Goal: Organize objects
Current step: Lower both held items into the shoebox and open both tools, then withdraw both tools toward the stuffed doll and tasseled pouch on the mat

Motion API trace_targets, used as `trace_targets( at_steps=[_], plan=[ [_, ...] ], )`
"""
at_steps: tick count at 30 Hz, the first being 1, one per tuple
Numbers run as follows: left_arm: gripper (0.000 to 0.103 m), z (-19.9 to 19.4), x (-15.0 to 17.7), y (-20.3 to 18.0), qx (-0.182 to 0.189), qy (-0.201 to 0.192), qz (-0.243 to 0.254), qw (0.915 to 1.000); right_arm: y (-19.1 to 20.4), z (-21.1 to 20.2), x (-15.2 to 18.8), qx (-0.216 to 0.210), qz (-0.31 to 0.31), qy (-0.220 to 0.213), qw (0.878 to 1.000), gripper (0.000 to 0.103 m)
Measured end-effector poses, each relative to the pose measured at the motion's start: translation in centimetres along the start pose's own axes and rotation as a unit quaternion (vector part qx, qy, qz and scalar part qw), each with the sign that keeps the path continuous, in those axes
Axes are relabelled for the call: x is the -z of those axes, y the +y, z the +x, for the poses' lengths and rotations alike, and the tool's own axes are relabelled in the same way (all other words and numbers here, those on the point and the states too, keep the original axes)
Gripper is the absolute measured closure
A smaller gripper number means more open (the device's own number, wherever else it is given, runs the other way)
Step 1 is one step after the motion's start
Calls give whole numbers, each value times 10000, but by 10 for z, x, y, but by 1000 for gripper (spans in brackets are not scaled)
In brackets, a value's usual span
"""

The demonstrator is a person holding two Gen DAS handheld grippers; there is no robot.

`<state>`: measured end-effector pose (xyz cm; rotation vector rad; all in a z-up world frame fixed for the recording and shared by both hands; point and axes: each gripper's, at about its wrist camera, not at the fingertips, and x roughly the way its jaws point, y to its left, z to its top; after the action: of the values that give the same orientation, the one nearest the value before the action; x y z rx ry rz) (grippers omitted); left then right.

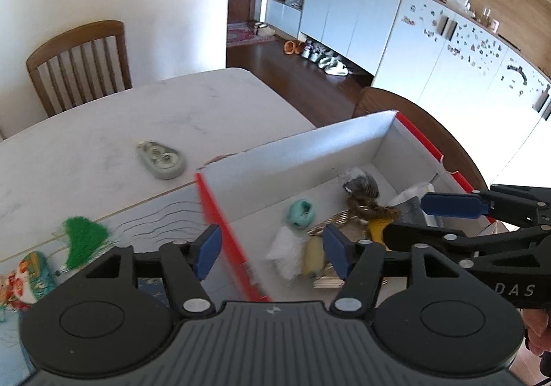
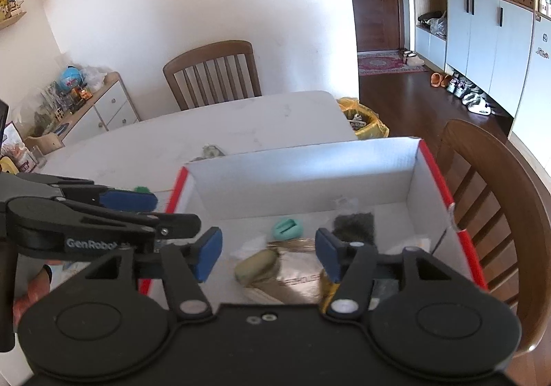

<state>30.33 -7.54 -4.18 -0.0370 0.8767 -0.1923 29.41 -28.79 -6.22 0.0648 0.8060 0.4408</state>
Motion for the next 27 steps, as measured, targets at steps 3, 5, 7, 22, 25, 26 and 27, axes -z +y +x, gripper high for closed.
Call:
trace_targets(
  at_steps=[3,5,7,22,25,26,27],
  plan=[
    [33,-10,5,16,-19,-52,-30,10000,13,0,2,17,44,5,10000,40],
    [31,-16,9,26,-34,-102,-26,9999,24,1,3,38,43,13,10000,39],
    [26,-23,12,36,-81,-142,-5,9999,34,2,5,53,50,4,10000,37],
    [19,-60,37,110,-142,-325,-94,9993,111,20,6,37,45,-117,9999,11],
    [17,-66,42,127,-180,-357,-134,9991,128,25,6,-1,-13,-115,9999,7],
    [17,-68,44,133,-196,-369,-142,9990,134,28,6,-13,-52,-117,9999,6],
    [17,-70,47,139,-217,-379,-155,9989,140,30,6,-30,-84,-121,9999,5]
  ],
)
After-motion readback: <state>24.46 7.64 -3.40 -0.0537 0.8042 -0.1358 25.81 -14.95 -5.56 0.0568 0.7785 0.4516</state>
